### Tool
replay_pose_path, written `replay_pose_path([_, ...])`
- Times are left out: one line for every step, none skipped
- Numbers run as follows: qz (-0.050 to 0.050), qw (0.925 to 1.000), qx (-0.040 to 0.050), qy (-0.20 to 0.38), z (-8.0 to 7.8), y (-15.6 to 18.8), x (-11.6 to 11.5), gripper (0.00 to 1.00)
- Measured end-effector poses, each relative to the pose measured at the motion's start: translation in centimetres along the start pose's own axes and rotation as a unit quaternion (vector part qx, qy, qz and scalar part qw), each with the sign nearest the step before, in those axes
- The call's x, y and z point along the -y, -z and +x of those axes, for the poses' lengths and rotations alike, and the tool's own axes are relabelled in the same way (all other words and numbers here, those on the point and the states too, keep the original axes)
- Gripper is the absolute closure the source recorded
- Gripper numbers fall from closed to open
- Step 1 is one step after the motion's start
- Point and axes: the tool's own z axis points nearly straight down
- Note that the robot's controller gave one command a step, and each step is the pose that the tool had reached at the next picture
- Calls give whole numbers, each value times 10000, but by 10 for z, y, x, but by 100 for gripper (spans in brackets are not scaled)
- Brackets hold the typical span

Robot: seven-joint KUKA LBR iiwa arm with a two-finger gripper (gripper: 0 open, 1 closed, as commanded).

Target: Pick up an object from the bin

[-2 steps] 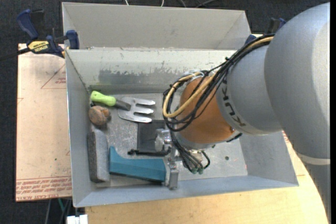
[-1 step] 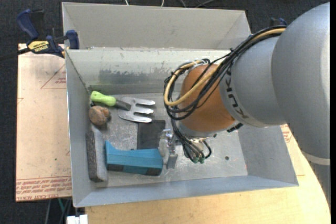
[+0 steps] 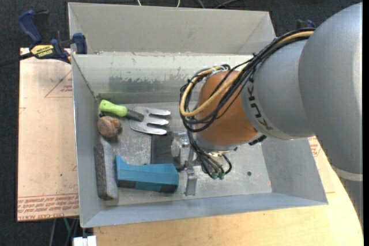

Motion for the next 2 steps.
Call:
replay_pose_path([0,10000,0,-2,0,0,0,0])
replay_pose_path([-4,10000,9,-90,3,-8,-7,0])
